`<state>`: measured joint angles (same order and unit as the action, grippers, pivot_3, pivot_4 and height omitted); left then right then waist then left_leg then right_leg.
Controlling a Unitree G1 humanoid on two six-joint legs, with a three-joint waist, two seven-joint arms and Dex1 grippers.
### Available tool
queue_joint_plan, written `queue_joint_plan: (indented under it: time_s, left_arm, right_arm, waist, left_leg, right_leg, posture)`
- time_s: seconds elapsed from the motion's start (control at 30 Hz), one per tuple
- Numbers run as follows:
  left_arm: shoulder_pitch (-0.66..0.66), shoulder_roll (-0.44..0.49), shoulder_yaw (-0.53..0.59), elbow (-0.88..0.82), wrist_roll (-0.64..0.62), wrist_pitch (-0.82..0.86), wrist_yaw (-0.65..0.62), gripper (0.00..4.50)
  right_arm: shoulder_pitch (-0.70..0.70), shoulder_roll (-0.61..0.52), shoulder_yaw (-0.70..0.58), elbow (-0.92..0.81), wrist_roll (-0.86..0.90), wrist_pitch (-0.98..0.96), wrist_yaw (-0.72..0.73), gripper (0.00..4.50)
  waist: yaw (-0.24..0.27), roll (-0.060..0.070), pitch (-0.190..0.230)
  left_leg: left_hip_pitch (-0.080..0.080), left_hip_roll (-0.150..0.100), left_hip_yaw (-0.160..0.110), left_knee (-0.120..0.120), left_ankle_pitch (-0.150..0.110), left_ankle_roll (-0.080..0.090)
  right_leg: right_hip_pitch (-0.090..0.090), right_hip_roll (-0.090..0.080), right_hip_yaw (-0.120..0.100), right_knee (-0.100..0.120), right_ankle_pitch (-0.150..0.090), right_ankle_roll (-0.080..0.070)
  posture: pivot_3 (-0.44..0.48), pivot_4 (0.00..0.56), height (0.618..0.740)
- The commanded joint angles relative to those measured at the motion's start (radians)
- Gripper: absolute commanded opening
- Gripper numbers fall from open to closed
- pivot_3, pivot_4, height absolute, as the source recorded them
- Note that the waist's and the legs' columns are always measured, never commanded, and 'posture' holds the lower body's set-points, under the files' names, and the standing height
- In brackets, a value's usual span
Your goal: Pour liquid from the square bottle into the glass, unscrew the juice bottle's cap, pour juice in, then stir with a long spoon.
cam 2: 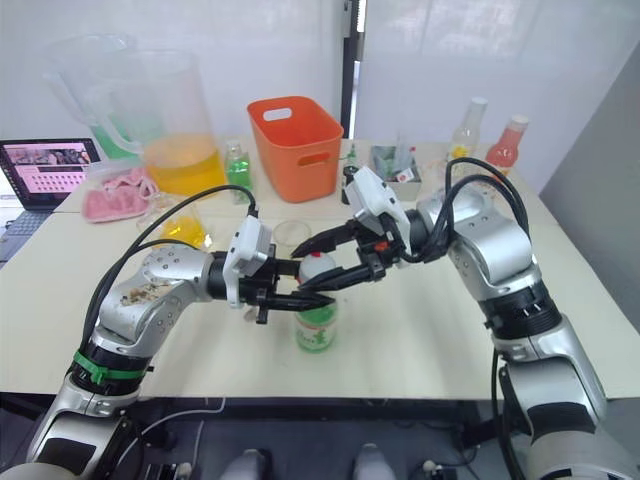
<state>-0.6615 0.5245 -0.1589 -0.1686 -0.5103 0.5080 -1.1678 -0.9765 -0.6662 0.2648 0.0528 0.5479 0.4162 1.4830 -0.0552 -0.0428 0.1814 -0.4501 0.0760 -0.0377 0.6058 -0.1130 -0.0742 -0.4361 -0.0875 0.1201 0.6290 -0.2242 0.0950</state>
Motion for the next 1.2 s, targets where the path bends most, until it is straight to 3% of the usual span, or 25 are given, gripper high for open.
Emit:
queue_joint_plan:
  time_s: [0.03, 0.13, 0.27, 0.43, 0.53, 0.8, 1.13, 1.2]
  left_arm:
    - [0.001, 0.010, 0.000, 0.013, -0.004, 0.018, -0.012, 1.46]
    - [-0.010, 0.005, -0.003, 0.037, -0.002, 0.008, -0.016, 1.46]
    - [-0.018, -0.001, -0.009, 0.052, 0.000, 0.000, -0.020, 1.46]
    - [-0.036, -0.025, -0.010, 0.092, 0.000, -0.001, -0.018, 1.46]
    - [-0.056, -0.057, -0.013, 0.115, 0.001, 0.023, 0.013, 1.46]
    - [-0.064, -0.084, -0.057, 0.160, 0.035, 0.005, -0.012, 1.45]
    - [-0.069, -0.101, -0.060, 0.176, 0.043, -0.005, -0.030, 1.44]
    - [-0.068, -0.102, -0.058, 0.174, 0.043, -0.003, -0.029, 1.44]
  right_arm:
    - [-0.017, -0.007, -0.034, -0.005, -0.016, -0.003, 0.005, 3.79]
    - [-0.008, -0.026, -0.085, -0.044, 0.007, 0.043, -0.024, 4.50]
    - [0.032, -0.059, -0.166, -0.120, 0.052, 0.134, -0.088, 4.50]
    - [0.161, -0.050, -0.319, -0.339, 0.191, 0.348, -0.348, 4.50]
    - [0.239, 0.015, -0.376, -0.472, 0.278, 0.452, -0.546, 4.50]
    - [0.339, 0.078, -0.417, -0.691, 0.356, 0.673, -0.968, 4.50]
    - [0.335, 0.126, -0.423, -0.730, 0.445, 0.760, -1.171, 4.50]
    - [0.334, 0.125, -0.421, -0.726, 0.464, 0.763, -1.182, 3.97]
  waist:
    - [0.000, 0.000, 0.000]
    - [-0.001, 0.000, 0.000]
    - [0.007, 0.000, 0.000]
    - [0.010, 0.000, 0.000]
    - [0.012, 0.000, 0.000]
    - [0.021, 0.000, 0.000]
    - [0.023, 0.000, 0.000]
    - [0.023, 0.000, 0.000]
  left_leg:
    - [0.000, 0.000, 0.000, 0.000, 0.000, 0.000]
    - [0.000, 0.000, 0.000, 0.000, 0.000, 0.000]
    - [-0.001, 0.000, 0.000, 0.000, 0.000, 0.000]
    - [-0.001, 0.000, 0.000, 0.000, 0.000, 0.000]
    - [0.000, 0.000, 0.000, 0.000, 0.000, 0.000]
    - [-0.001, -0.001, 0.000, 0.002, 0.000, 0.000]
    - [0.000, -0.001, 0.000, 0.002, 0.000, 0.000]
    - [0.000, -0.001, 0.000, 0.002, 0.000, 0.000]
  right_leg:
    - [-0.001, 0.000, 0.000, 0.000, 0.000, 0.000]
    - [-0.001, 0.000, 0.000, 0.001, 0.000, 0.000]
    - [-0.001, 0.000, 0.000, 0.001, 0.000, 0.000]
    - [-0.001, 0.000, 0.000, 0.001, 0.000, 0.000]
    - [-0.001, 0.000, 0.001, 0.001, 0.000, 0.000]
    - [0.001, -0.001, 0.001, -0.001, 0.001, 0.000]
    - [0.003, -0.001, 0.000, -0.002, 0.001, -0.001]
    - [0.003, -0.001, 0.000, -0.002, 0.001, -0.001]
  posture:
    - [0.000, 0.150, 0.717]
    - [0.000, 0.150, 0.717]
    - [0.000, 0.150, 0.717]
    - [0.000, 0.150, 0.717]
    - [0.000, 0.150, 0.717]
    - [0.000, 0.150, 0.717]
    - [0.000, 0.150, 0.717]
    - [0.000, 0.150, 0.717]
